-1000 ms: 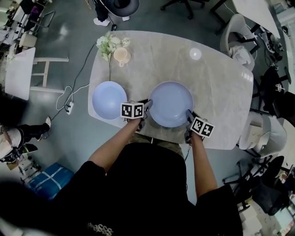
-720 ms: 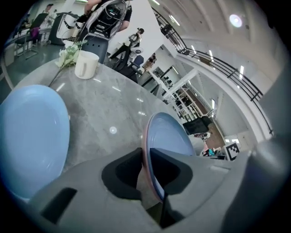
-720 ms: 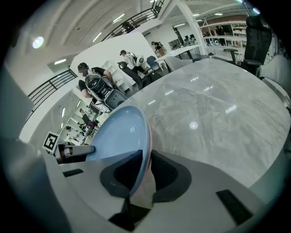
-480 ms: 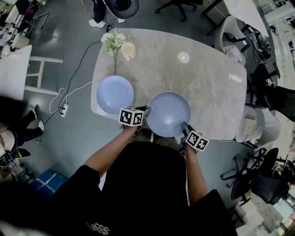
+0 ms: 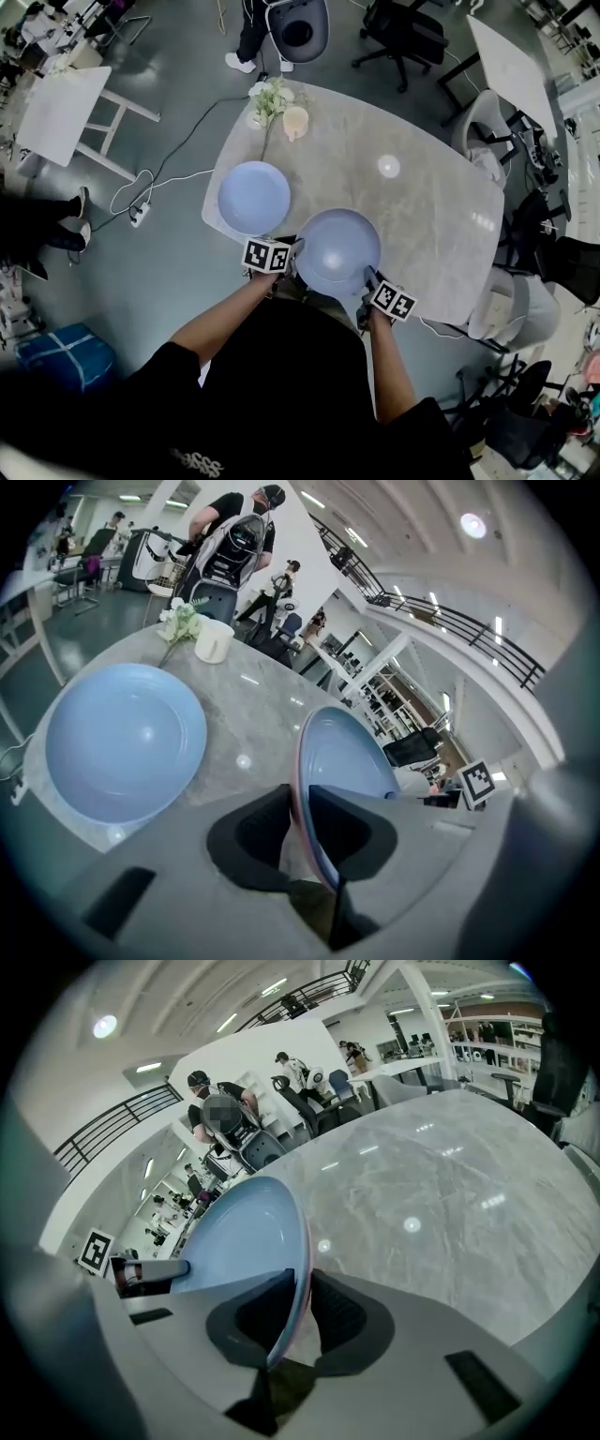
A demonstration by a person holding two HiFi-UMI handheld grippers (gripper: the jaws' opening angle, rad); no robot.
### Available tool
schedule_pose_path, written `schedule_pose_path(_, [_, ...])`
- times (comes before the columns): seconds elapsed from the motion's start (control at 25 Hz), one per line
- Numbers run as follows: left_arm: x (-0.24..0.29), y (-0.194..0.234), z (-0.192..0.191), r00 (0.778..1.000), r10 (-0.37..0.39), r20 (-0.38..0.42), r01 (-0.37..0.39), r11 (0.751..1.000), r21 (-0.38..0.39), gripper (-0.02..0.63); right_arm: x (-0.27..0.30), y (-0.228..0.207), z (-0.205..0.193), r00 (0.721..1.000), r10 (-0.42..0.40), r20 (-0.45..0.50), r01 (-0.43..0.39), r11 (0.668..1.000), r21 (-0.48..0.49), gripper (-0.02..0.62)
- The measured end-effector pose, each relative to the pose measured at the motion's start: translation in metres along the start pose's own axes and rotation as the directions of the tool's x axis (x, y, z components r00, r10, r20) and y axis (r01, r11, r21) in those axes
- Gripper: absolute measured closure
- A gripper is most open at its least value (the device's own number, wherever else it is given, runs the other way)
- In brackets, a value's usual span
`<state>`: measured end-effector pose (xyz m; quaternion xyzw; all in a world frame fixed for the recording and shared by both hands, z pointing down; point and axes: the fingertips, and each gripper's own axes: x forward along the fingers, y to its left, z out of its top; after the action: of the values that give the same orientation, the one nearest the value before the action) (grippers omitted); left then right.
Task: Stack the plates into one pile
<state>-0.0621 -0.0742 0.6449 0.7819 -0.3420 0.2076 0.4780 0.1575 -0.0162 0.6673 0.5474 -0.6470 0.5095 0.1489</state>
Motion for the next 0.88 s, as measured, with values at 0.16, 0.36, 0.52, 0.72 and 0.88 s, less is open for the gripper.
schedule_pose_path(0.16, [-0.016, 0.015, -0.011, 0.998, 0.047, 0.031, -0.046, 0.998, -0.041, 0.540, 0.015, 0.015, 0.001, 0.998, 0.048, -0.042, -0.051, 0.996, -0.076, 0.537])
schedule_pose_path(0.36, [-0.042, 0.029, -0.011, 0.994, 0.085, 0.061, -0.082, 0.995, -0.054, 0.541, 0.015, 0.044, -0.003, 0.996, 0.069, -0.049, -0.073, 0.993, -0.096, 0.537])
schedule_pose_path(0.52, [-0.059, 0.048, -0.018, 0.996, 0.055, 0.067, -0.052, 0.997, -0.051, 0.540, 0.017, 0.065, -0.020, 0.998, 0.046, -0.043, -0.050, 0.995, -0.089, 0.537])
schedule_pose_path(0.72, [-0.099, 0.095, -0.027, 1.000, -0.019, 0.016, 0.018, 0.999, 0.030, 0.534, 0.032, 0.120, -0.053, 0.999, -0.030, -0.034, 0.027, 0.997, -0.079, 0.538])
schedule_pose_path(0.88, [-0.145, 0.154, -0.010, 0.999, -0.040, 0.032, 0.039, 0.999, 0.035, 0.534, 0.062, 0.185, -0.073, 0.998, -0.057, -0.012, 0.057, 0.998, -0.027, 0.540])
